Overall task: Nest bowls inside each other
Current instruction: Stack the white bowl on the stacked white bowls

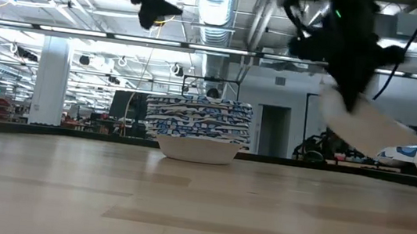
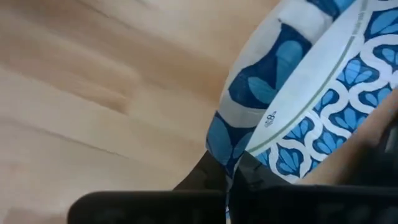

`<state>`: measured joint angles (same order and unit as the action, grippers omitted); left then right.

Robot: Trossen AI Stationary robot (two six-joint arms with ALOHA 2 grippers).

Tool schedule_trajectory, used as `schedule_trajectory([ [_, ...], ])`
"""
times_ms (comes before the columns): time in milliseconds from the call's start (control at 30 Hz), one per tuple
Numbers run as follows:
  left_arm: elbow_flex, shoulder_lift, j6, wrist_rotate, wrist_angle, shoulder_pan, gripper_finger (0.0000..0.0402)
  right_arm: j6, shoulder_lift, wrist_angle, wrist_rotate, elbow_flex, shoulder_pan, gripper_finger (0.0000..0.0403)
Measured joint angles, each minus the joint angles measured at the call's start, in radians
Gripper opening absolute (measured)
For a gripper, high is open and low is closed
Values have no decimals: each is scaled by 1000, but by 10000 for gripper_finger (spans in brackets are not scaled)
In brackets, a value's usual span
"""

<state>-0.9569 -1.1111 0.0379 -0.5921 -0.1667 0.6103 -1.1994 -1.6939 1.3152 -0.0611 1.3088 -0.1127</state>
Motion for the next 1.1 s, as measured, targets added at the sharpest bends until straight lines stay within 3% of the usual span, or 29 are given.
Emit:
schedule_trajectory([
  [233,0,-126,165,-4,-3,0,181,638,-6,-1,-149,253,31,17],
  [400,0,-145,249,24,-21,-1,181,952,-9,-42,-99,319,59,9],
  [567,1,-116,159,261,-149,1,181,1162,-10,-79,50,322,83,32],
  [633,1,-88,98,239,-191,1,181,1219,-20,-85,82,322,83,37],
  [800,2,45,79,62,-177,-3,181,1333,-29,-108,89,322,82,27],
  [900,2,134,106,88,-175,-3,181,1391,-30,-155,62,322,82,18],
  [1100,1,287,124,249,-280,-3,181,1545,-29,-228,-2,346,105,20],
])
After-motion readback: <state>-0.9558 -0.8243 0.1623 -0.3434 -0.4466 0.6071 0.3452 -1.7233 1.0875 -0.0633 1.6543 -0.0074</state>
